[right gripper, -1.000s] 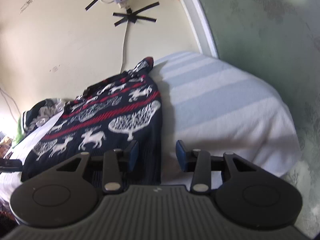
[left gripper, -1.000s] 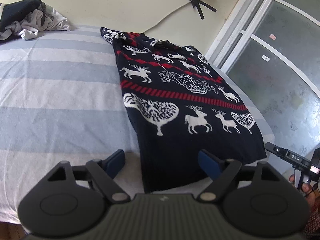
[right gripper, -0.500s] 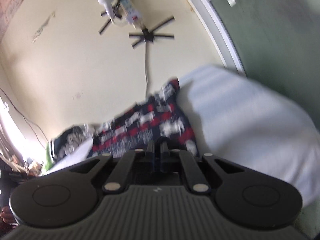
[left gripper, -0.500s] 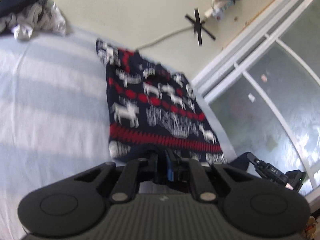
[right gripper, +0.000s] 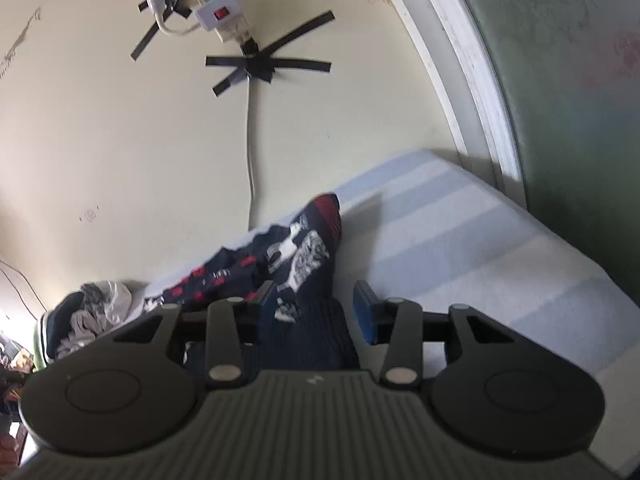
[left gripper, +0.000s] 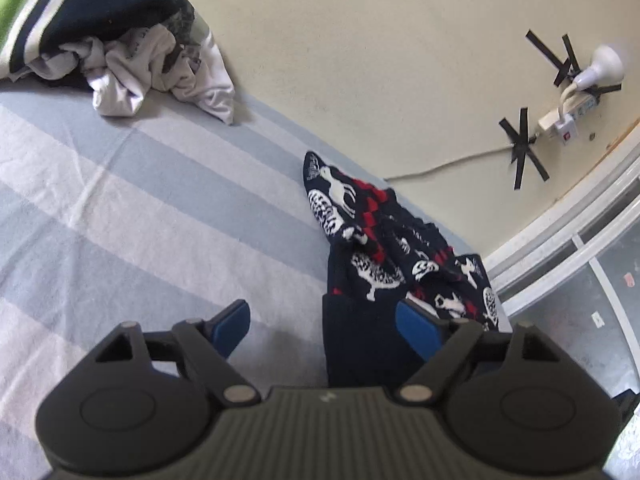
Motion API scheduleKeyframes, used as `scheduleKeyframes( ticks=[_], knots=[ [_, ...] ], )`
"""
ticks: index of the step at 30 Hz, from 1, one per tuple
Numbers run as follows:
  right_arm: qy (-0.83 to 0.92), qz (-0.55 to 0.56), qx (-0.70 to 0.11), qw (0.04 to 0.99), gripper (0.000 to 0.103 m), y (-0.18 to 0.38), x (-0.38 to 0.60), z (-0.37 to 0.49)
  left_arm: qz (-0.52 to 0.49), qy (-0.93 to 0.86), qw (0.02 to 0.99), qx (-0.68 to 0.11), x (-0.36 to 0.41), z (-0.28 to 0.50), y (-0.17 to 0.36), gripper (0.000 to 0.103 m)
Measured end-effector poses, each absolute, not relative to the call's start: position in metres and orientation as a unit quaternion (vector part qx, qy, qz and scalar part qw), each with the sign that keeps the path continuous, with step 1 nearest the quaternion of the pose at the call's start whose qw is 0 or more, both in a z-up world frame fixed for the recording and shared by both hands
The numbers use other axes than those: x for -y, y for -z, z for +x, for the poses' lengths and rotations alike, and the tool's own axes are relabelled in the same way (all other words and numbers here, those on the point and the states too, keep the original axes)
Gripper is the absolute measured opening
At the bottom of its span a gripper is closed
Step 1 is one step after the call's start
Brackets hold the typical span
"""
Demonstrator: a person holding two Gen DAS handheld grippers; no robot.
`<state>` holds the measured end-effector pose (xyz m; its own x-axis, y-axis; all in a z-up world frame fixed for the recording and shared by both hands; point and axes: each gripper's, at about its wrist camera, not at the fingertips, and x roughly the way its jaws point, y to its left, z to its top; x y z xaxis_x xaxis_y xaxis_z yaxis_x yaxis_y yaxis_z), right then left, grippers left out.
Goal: Fold small clothes
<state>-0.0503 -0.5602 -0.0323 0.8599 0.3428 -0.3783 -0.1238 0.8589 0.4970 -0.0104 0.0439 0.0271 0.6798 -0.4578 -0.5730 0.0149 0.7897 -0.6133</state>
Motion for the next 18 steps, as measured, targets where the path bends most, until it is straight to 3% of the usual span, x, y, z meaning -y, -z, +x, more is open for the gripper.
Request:
scheduleKeyframes(
  ticks=[4, 5, 7, 8, 9, 10, 11, 18],
  knots=[
    [-0.129, 0.211, -0.257, 0.934, 0.048, 0.049, 0.553, -0.056, -0.239, 0.165, 0.874, -0.39, -0.013, 0.009, -0.027, 0.075],
    [-0.128, 0.204, -0.259, 0.935, 0.048, 0.05, 0.552, -0.054, -0.214, 0.168, 0.879, -0.391, -0.003, 0.014, -0.028, 0.068],
    [-0.125, 0.19, -0.264, 0.937, 0.048, 0.048, 0.544, -0.043, -0.165, 0.176, 0.885, -0.399, 0.017, 0.02, -0.024, 0.05],
    [-0.125, 0.185, -0.267, 0.938, 0.047, 0.049, 0.542, -0.037, -0.144, 0.171, 0.885, -0.407, 0.026, 0.023, -0.019, 0.031],
    [-0.127, 0.182, -0.27, 0.937, 0.046, 0.05, 0.54, -0.031, -0.126, 0.16, 0.889, -0.41, 0.031, 0.023, -0.015, 0.019],
    [-0.13, 0.178, -0.277, 0.935, 0.035, 0.051, 0.537, -0.024, -0.113, 0.153, 0.894, -0.404, 0.033, 0.02, -0.013, 0.018],
    [-0.132, 0.172, -0.283, 0.934, 0.011, 0.053, 0.535, -0.02, -0.115, 0.155, 0.896, -0.4, 0.031, 0.018, -0.013, 0.015],
    [-0.118, 0.139, -0.207, 0.961, 0.011, 0.028, 0.532, -0.035, -0.116, 0.142, 0.925, -0.334, 0.027, -0.001, -0.048, 0.011]
  ],
)
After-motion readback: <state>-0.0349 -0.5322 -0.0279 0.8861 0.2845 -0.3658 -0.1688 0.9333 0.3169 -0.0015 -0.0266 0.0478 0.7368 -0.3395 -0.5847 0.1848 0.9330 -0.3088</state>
